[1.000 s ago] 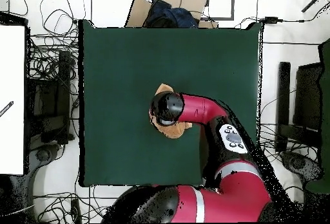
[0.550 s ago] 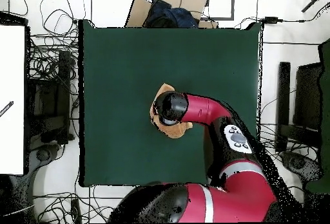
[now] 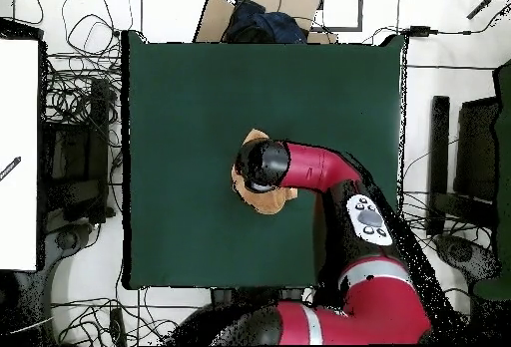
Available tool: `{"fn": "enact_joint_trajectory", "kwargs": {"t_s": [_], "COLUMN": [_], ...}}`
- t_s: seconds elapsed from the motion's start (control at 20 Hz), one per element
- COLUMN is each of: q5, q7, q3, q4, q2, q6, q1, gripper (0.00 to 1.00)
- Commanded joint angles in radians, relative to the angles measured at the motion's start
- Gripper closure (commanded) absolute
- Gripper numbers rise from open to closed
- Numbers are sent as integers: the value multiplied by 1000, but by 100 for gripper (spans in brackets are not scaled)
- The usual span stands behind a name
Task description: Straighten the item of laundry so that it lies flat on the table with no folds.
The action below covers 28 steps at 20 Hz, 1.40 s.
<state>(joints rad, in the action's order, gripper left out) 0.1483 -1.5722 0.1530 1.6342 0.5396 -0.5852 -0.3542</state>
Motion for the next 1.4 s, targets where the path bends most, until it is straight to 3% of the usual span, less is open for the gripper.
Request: {"fn": "enact_joint_trajectory", "kwargs": {"t_s": [0.05,0.4,0.85,1.4], "q5": [-58,-88,-87,-88], "q7": [-118,-116,-121,-101], "q3": [47,67,73,94], "q4": [67,-39,-93,-127], "q2": [214,86,-74,-156], "q6": [-163,-130,37,100], "q1": [73,70,68,42], "gripper": [0,0,0,0]}}
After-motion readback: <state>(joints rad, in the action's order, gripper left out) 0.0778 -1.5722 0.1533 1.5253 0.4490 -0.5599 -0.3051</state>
